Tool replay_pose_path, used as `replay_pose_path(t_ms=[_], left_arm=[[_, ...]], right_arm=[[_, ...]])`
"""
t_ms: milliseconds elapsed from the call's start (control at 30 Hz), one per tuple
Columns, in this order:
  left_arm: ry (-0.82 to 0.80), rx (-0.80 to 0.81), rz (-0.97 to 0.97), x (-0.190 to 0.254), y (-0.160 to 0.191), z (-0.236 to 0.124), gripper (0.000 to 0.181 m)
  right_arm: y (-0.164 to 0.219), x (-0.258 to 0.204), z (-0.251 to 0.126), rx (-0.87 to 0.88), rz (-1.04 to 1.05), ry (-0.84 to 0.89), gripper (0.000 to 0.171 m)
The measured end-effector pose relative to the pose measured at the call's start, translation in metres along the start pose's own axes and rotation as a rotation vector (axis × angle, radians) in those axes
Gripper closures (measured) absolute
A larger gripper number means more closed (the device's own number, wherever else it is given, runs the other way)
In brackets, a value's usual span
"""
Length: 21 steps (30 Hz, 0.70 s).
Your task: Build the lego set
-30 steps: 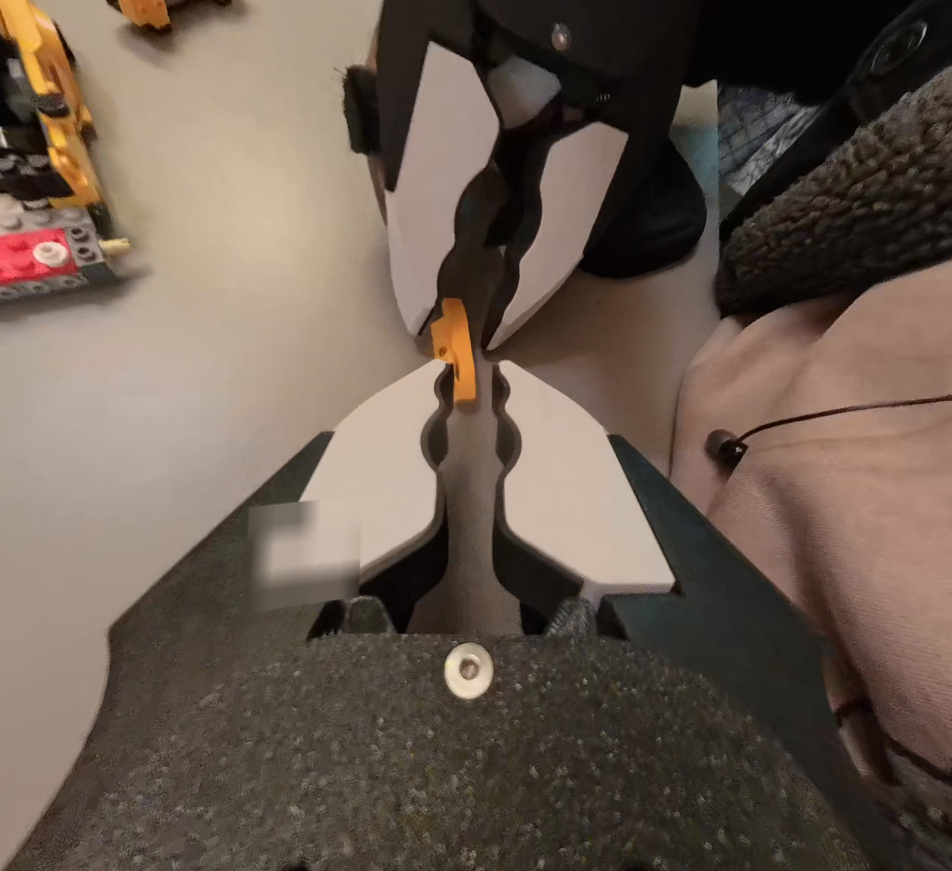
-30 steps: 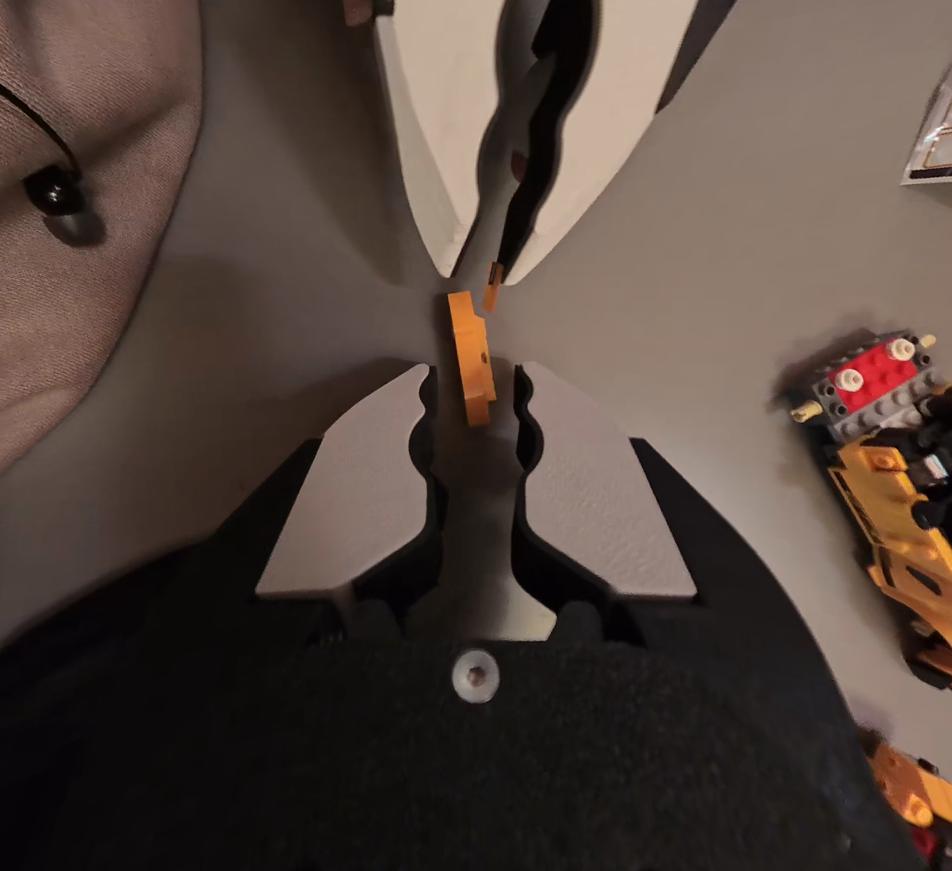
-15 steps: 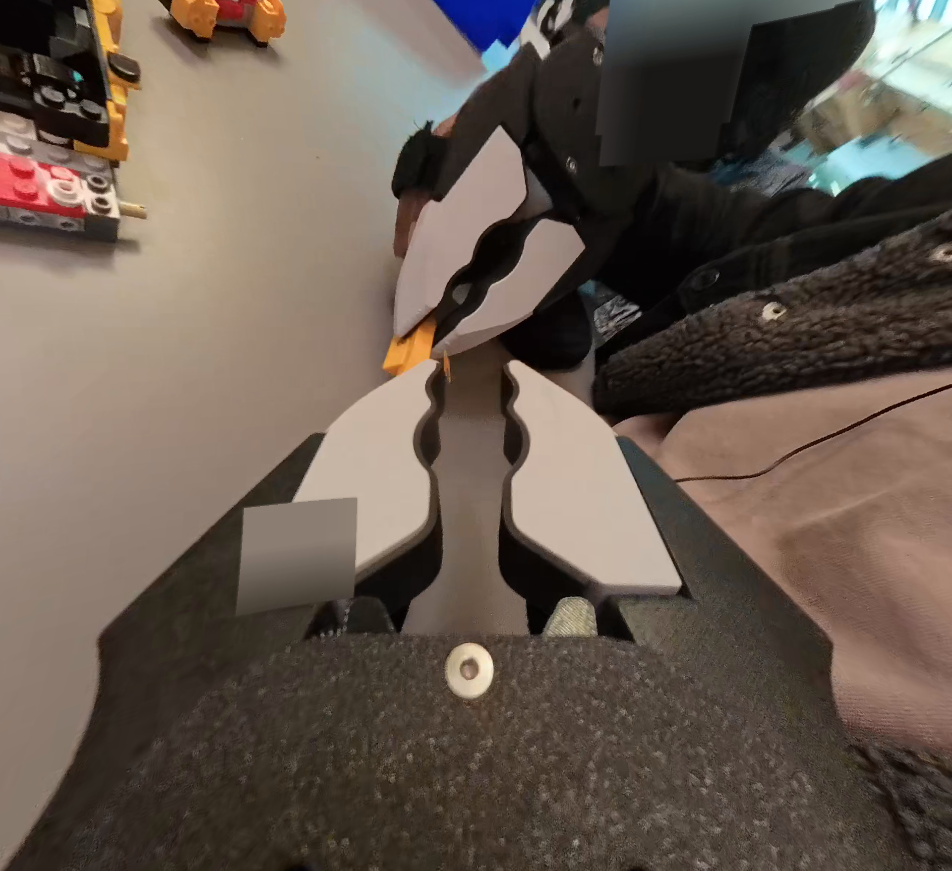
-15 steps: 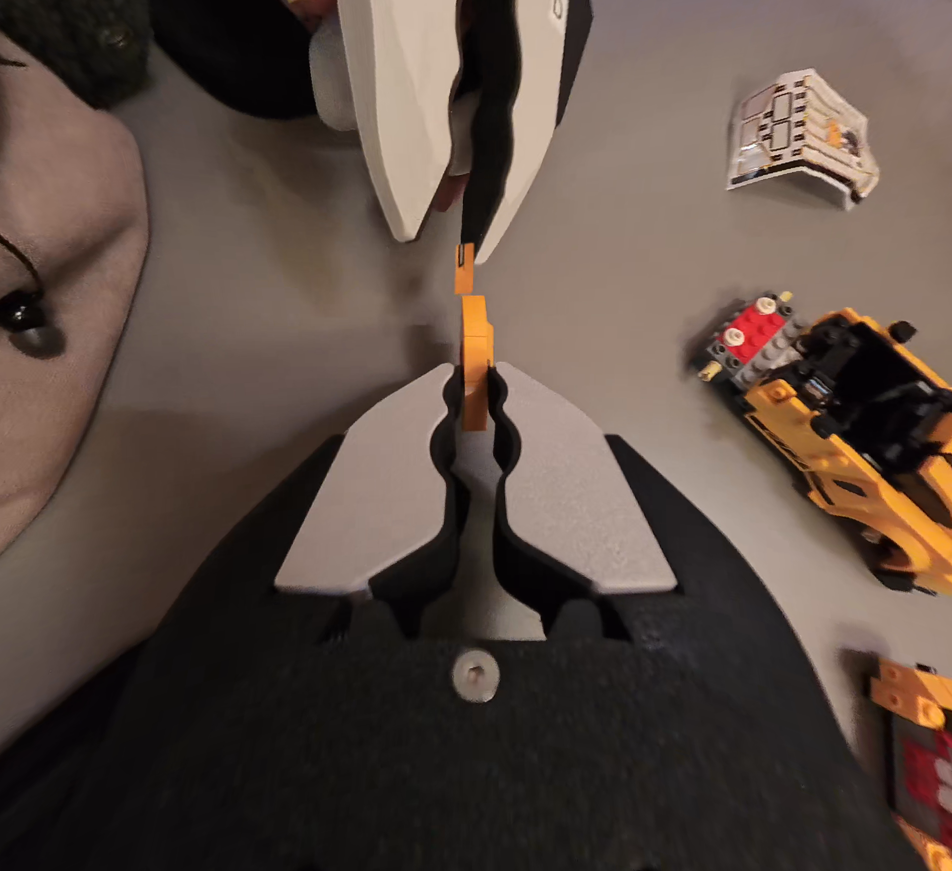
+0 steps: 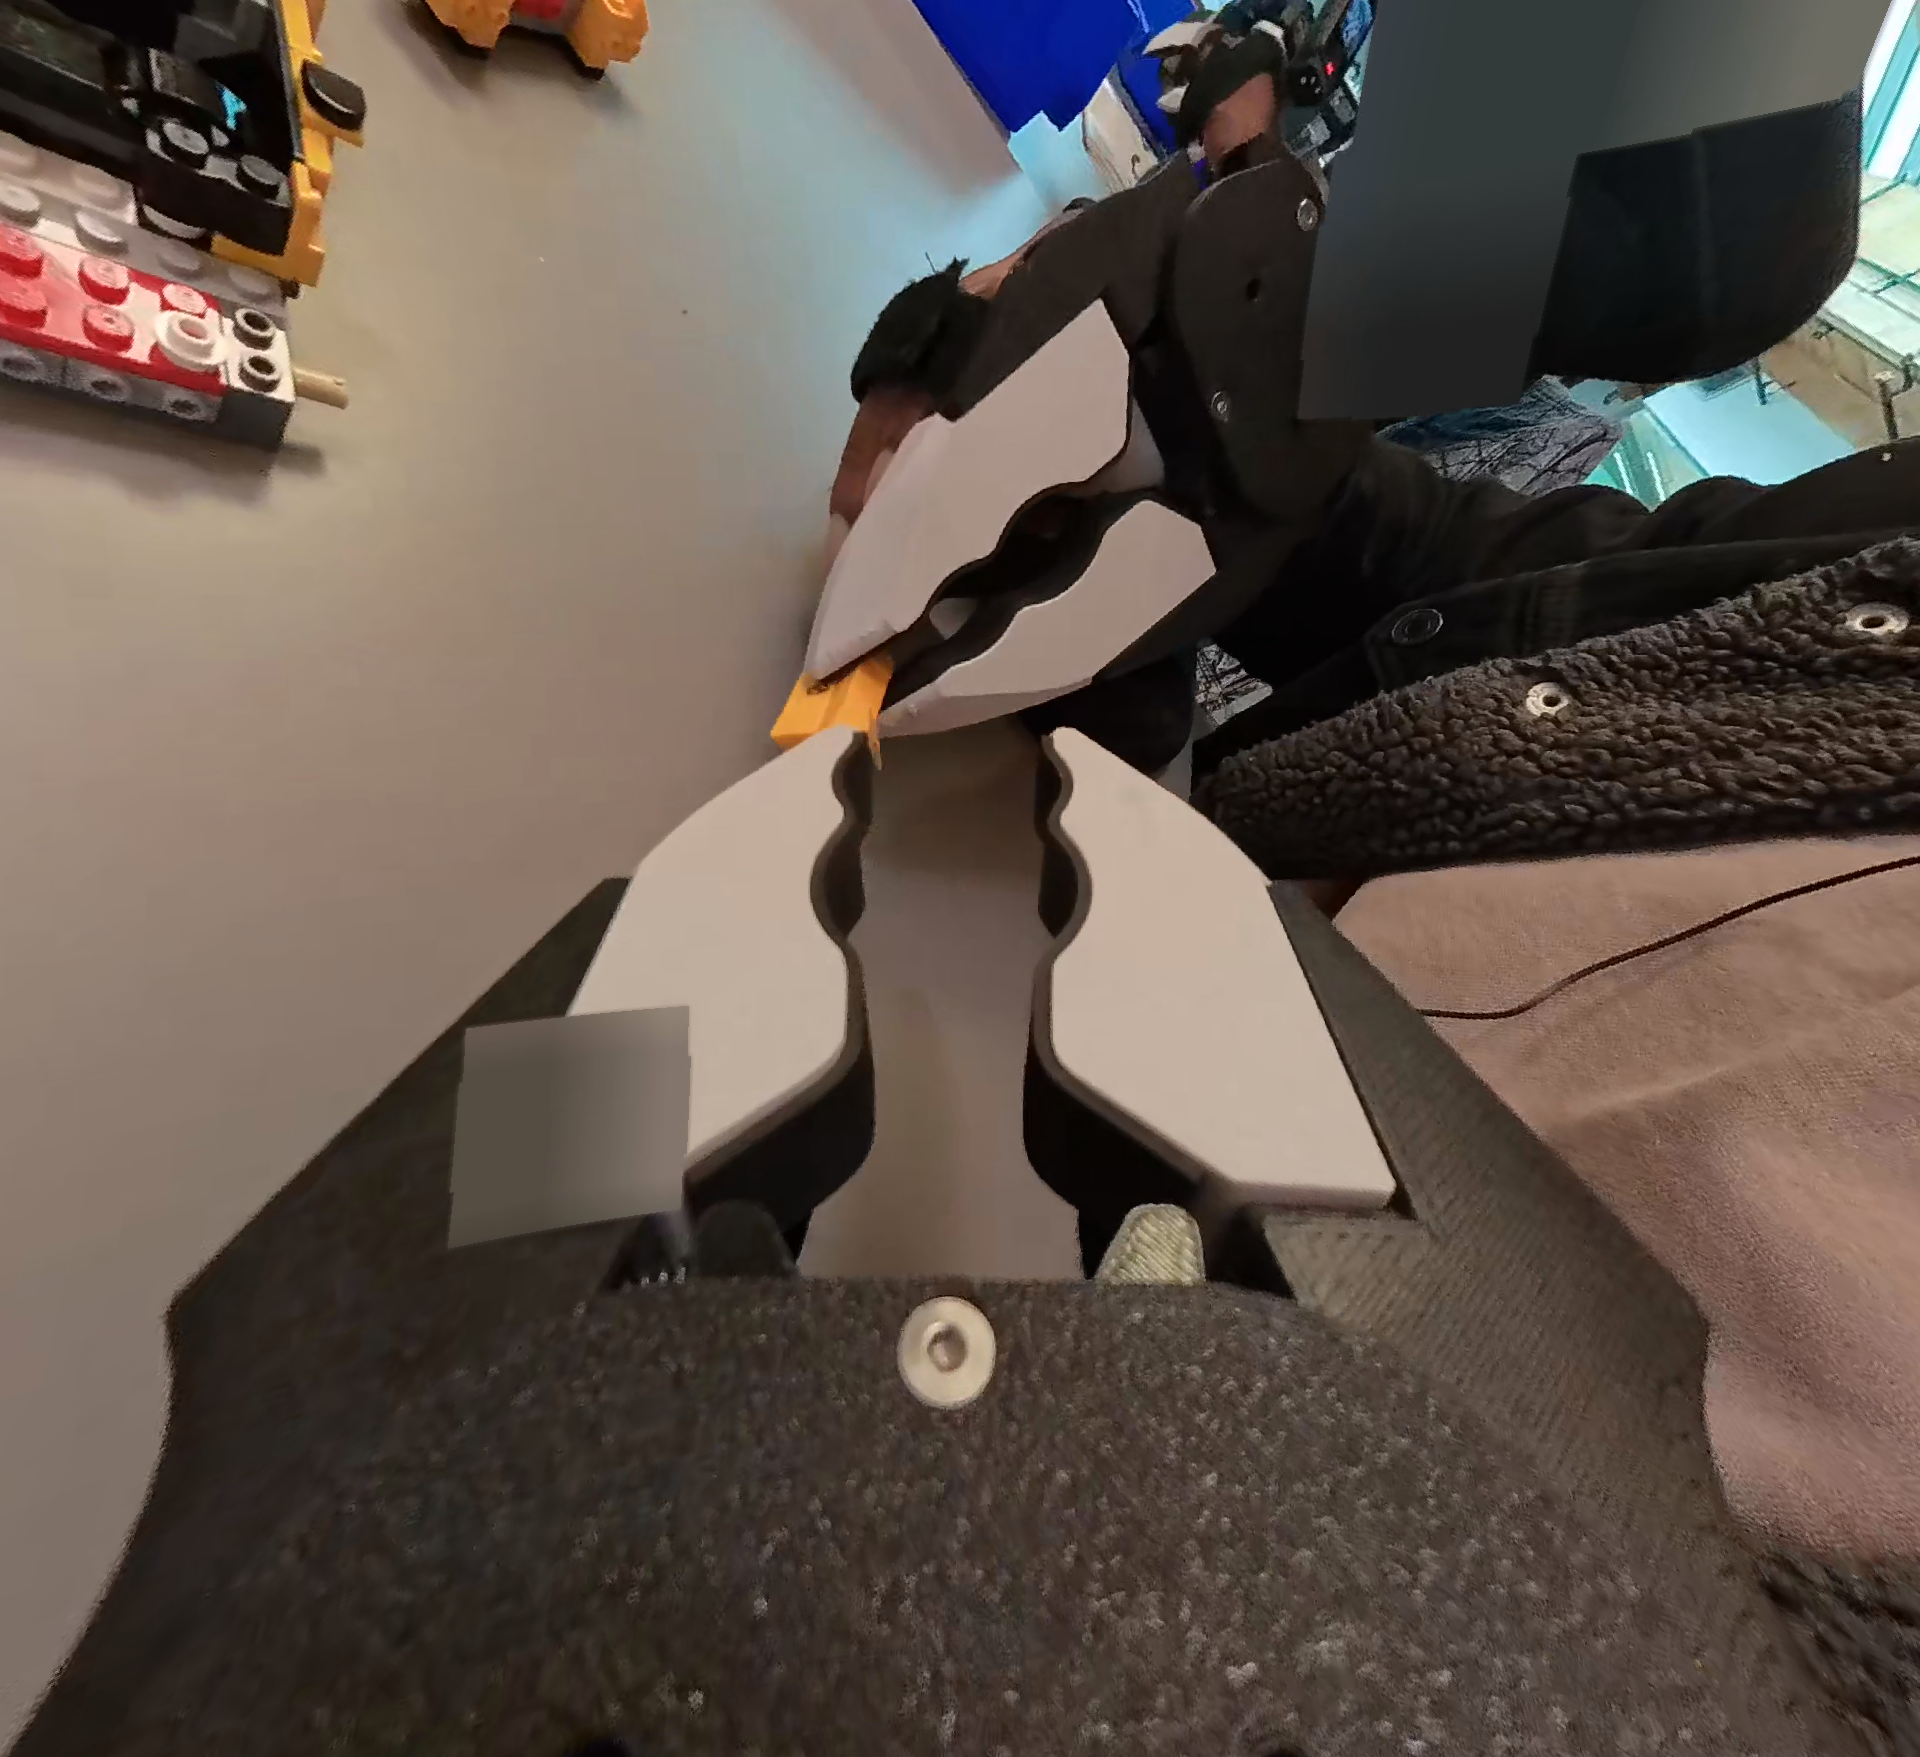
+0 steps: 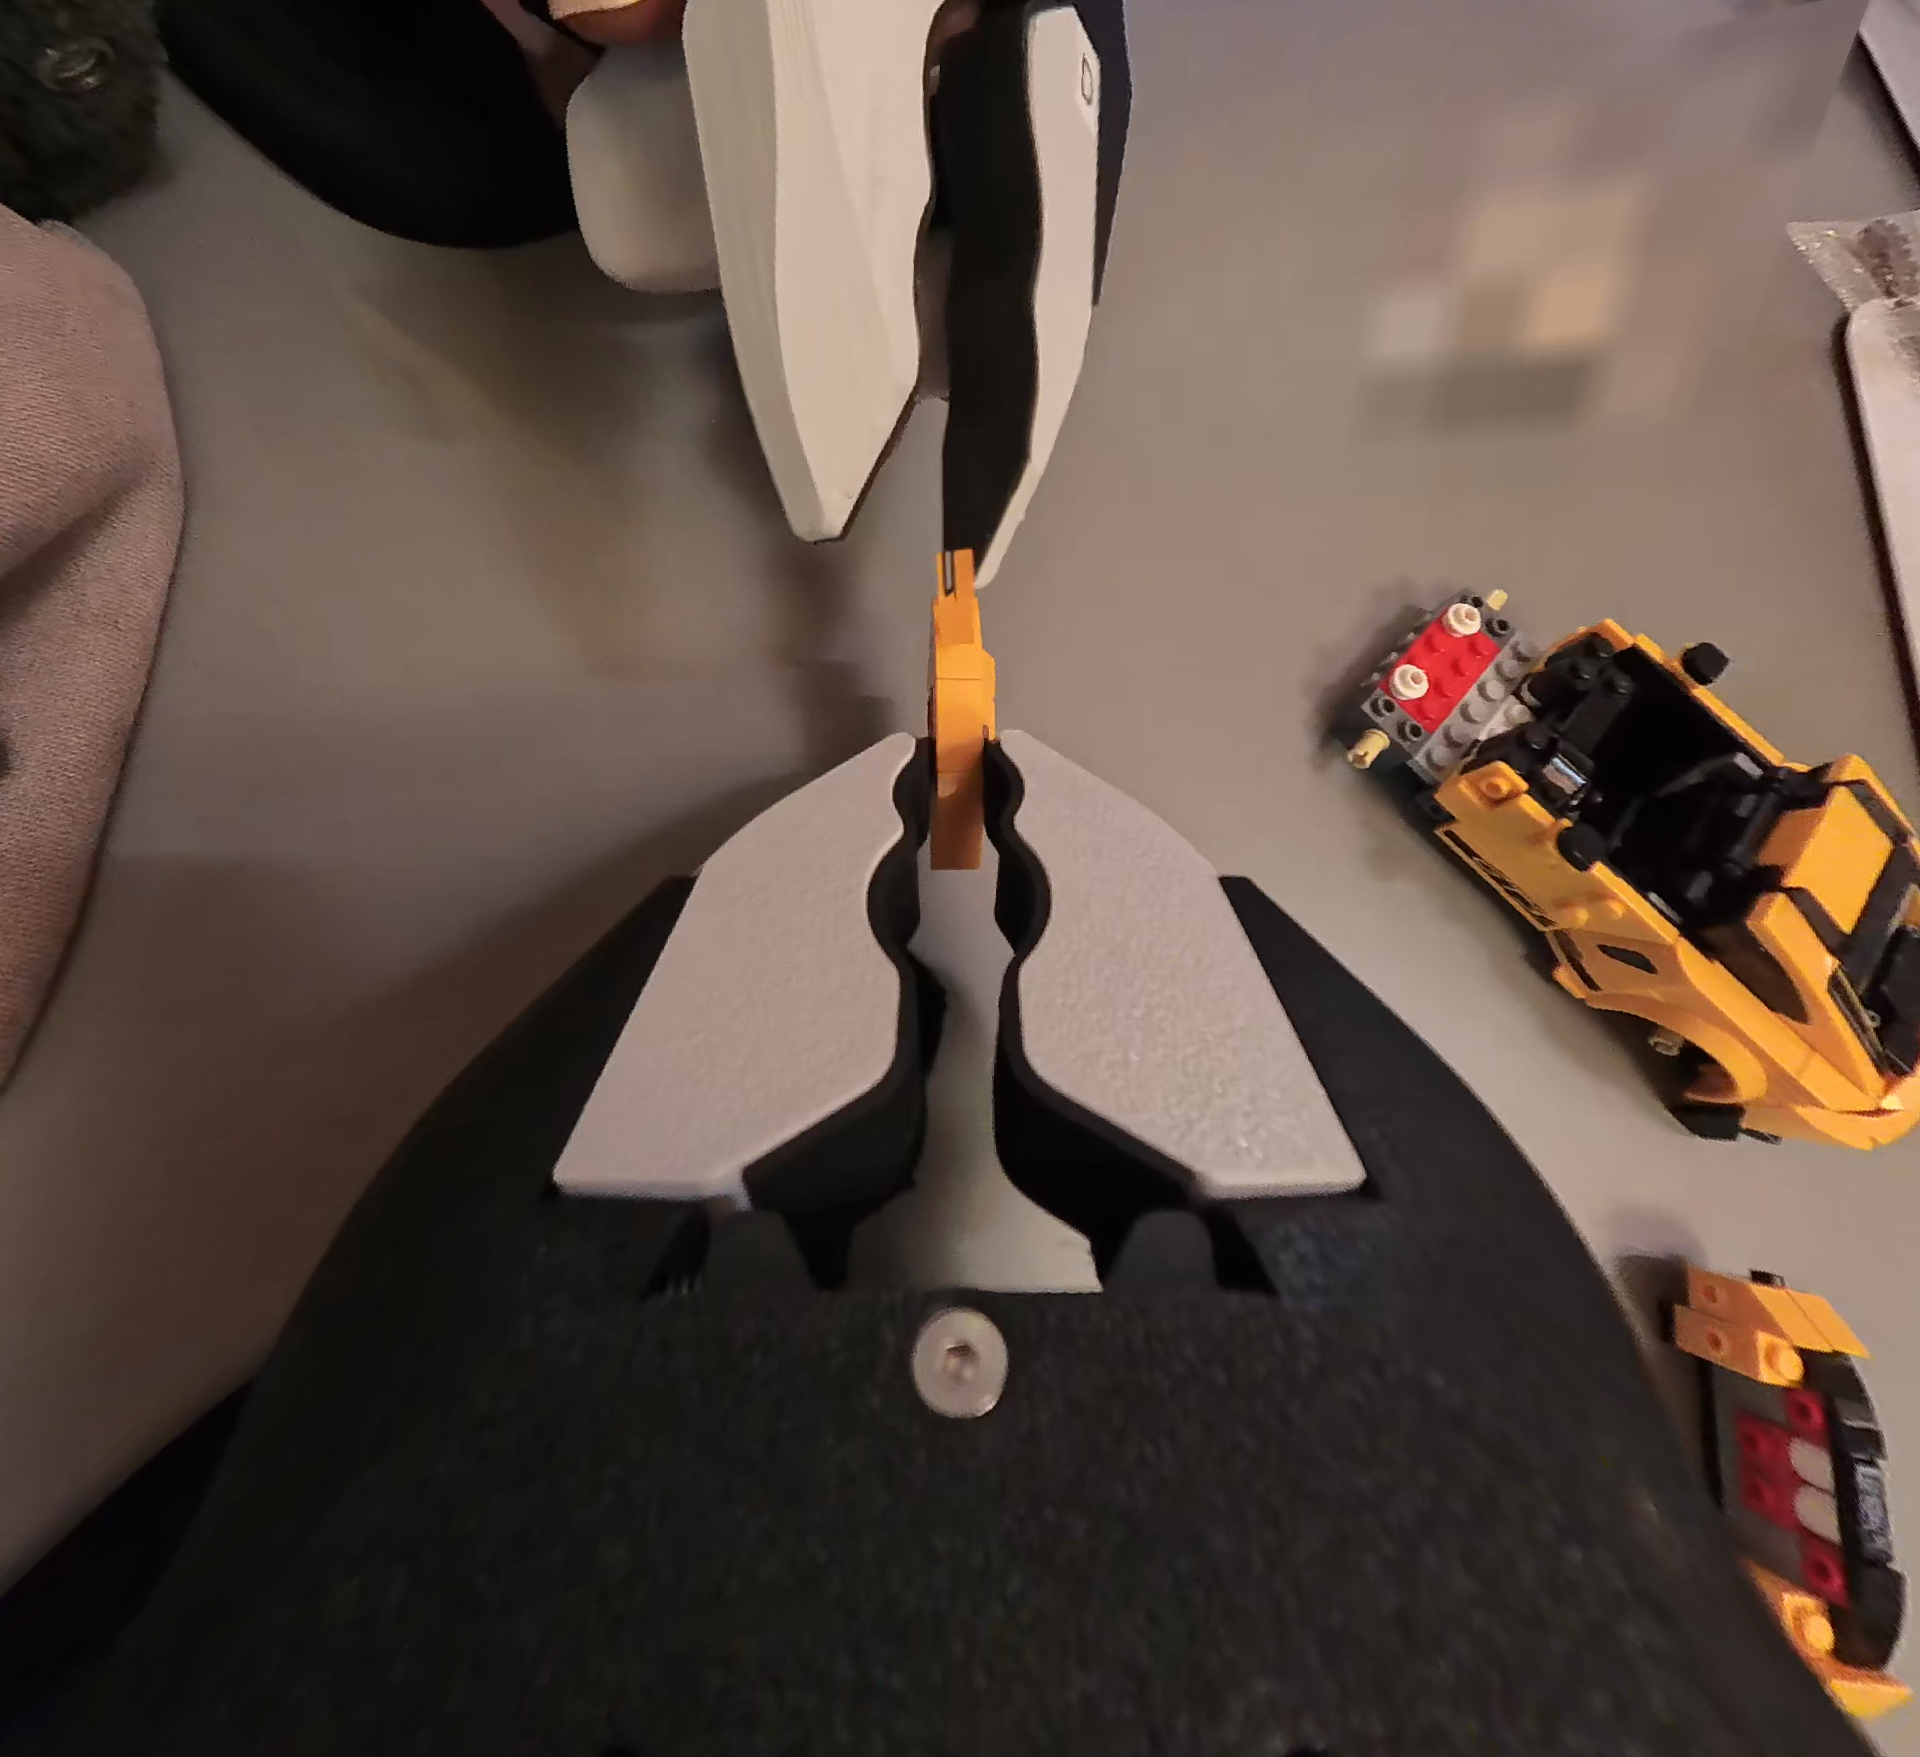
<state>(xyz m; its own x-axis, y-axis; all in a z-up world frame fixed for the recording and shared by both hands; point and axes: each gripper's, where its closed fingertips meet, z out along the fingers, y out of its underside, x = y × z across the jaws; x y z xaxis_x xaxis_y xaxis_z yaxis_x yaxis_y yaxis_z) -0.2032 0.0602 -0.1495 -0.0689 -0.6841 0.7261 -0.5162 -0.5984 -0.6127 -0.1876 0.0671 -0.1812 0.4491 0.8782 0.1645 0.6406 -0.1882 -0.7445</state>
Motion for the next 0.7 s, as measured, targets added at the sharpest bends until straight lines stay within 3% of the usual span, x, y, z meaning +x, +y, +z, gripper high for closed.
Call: replay_pose_path(t_ms=[700], left_arm=[[-0.050, -0.042, 0.012, 0.0001, 0.0009, 0.0054, 0.145]], right_arm=[[0.0002, 0.0027, 0.0007, -0.002, 0.010, 0.017, 0.162]])
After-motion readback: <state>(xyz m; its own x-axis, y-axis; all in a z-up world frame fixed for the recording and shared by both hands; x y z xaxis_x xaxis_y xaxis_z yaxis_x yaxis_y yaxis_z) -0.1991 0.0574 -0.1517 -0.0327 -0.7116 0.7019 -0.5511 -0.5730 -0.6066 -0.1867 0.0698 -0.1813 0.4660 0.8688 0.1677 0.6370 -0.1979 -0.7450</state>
